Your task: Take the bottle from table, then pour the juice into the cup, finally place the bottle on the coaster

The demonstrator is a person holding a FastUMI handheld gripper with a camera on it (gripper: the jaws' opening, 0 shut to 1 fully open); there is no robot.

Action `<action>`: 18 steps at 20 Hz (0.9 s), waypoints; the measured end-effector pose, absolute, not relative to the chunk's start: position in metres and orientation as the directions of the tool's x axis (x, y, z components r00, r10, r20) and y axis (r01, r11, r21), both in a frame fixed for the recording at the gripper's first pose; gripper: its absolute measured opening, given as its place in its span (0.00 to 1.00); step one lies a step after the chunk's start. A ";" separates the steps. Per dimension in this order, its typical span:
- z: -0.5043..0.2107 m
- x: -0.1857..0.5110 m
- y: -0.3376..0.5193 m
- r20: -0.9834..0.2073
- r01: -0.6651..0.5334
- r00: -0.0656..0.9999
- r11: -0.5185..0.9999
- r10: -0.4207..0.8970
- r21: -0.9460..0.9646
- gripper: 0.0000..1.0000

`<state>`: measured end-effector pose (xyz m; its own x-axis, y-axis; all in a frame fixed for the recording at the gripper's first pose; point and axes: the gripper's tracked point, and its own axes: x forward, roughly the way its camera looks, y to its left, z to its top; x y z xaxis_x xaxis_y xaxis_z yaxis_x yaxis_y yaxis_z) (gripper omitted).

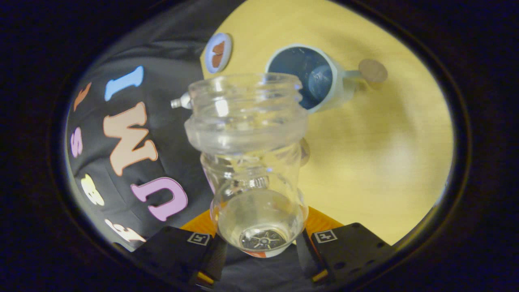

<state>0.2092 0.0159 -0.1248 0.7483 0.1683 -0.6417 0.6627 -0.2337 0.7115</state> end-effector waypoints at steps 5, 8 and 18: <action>-0.114 0.198 0.011 -0.569 0.581 0.813 0.253 -0.126 0.774 0.80; -0.121 0.208 0.016 -0.472 0.493 0.858 0.587 -0.205 0.642 0.80; -0.151 0.253 0.003 -0.401 0.376 0.865 0.918 -0.301 0.123 0.80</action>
<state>0.2527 0.0035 -0.1507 0.8653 -0.3011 -0.4007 0.3764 0.9183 0.1227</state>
